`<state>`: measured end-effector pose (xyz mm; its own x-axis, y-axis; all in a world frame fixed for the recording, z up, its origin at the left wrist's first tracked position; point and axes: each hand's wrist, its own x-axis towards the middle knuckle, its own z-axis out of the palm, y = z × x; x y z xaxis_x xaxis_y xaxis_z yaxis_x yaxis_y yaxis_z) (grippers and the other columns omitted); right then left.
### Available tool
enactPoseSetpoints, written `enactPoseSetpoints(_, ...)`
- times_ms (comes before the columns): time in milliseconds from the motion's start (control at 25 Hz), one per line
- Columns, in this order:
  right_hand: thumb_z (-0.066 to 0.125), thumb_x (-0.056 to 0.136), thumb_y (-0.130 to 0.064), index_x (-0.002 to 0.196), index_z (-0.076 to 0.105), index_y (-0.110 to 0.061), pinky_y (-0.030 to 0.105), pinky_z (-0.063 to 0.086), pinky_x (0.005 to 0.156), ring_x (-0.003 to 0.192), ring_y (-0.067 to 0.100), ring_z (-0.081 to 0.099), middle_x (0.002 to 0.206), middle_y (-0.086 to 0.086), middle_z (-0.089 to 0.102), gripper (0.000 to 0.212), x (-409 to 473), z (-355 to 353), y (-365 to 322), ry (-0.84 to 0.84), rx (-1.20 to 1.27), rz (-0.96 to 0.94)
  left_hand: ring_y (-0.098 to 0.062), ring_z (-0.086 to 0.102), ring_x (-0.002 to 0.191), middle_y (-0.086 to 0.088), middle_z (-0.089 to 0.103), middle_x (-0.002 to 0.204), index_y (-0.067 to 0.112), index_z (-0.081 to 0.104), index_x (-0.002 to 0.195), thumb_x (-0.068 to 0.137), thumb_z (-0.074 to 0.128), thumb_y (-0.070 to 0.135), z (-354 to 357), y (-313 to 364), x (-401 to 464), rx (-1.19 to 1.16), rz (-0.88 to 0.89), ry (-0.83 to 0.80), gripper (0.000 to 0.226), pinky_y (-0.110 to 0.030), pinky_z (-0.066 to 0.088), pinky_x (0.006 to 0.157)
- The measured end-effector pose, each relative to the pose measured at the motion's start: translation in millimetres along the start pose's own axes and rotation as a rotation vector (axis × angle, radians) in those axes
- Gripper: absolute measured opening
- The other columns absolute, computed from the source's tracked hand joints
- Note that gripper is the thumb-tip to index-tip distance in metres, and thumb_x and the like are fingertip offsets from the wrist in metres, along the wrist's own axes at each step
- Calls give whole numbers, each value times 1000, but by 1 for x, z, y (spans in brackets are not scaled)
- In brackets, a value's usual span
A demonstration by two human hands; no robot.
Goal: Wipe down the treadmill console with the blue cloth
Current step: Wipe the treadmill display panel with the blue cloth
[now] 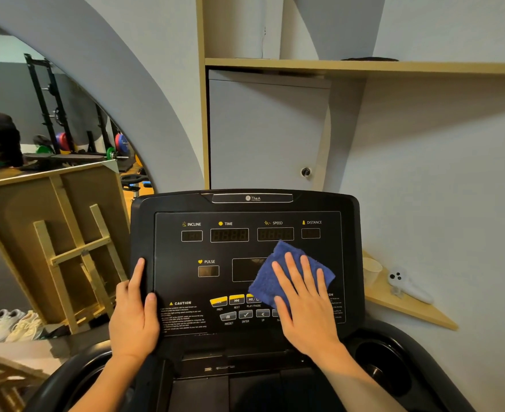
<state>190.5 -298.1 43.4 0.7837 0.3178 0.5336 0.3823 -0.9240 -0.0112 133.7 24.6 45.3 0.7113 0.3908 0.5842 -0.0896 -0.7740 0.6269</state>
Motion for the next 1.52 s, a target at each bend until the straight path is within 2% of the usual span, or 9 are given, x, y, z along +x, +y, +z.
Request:
enactPoseSetpoints(120, 41, 101, -45, 160, 8, -29, 57, 10, 122, 155, 27, -4, 169, 0, 0, 70, 23, -8, 4, 42, 23, 32, -19, 53, 82, -13, 46, 121, 43, 10, 150, 91, 32, 41, 0, 0, 1, -1, -5, -1, 63, -38, 51, 62)
enactPoseSetpoints(360, 26, 101, -45, 160, 13, -24, 60, 9, 121, 154, 32, -2, 168, 5, 6, 64, 72, -19, -13, 135, 56, 48, -18, 54, 78, -11, 47, 117, 39, 14, 151, 91, 31, 43, 0, 1, 1, 0, 12, -5, 63, -31, 44, 57)
enactPoseSetpoints(600, 26, 102, -41, 160, 18, -18, 59, 6, 122, 154, 35, -1, 168, 8, 8, 63, 93, -19, -50, 173, 54, 4, -15, 54, 78, -8, 47, 118, 44, 10, 150, 90, 26, 51, 0, -2, 1, 6, 22, 0, 63, -29, 46, 56)
enactPoseSetpoints(960, 61, 95, -31, 156, 25, -18, 56, 9, 120, 153, 35, 10, 166, 8, 17, 73, 82, -1, -91, 163, 48, -349, -7, 51, 73, -2, 47, 113, 40, 14, 151, 91, 33, 43, 1, 2, 1, 1, 2, 5, 63, -23, 41, 55)
enactPoseSetpoints(1160, 65, 92, -24, 155, 27, -17, 50, 1, 123, 154, 30, 2, 166, 5, 16, 74, 57, 13, -85, 86, 66, -510, -5, 48, 73, -3, 47, 113, 40, 14, 151, 90, 32, 43, 1, 3, 1, 14, -6, -2, 63, -24, 41, 55)
enactPoseSetpoints(1320, 75, 81, -6, 152, 33, -19, 43, -2, 125, 155, 22, 5, 163, 0, 22, 84, 29, 19, -71, 21, 185, -592, -10, 49, 80, -7, 48, 117, 38, 15, 151, 90, 35, 38, 1, 7, -1, 11, -24, -8, 64, -28, 40, 57)
enactPoseSetpoints(1440, 73, 78, 5, 149, 42, -18, 39, 0, 125, 154, 19, 9, 161, -1, 33, 81, 11, 23, -54, -21, 277, -641, -11, 50, 84, -7, 48, 118, 40, 11, 152, 91, 34, 39, -1, 10, -2, -7, -40, -26, 65, -30, 41, 63)
enactPoseSetpoints(1520, 71, 77, 8, 146, 47, -16, 38, 3, 125, 153, 19, 15, 159, 0, 37, 77, 1, 23, -39, -19, 330, -656, -7, 49, 83, -6, 47, 116, 42, 8, 152, 91, 33, 41, -4, 13, -4, -16, -47, -58, 65, -26, 39, 65)
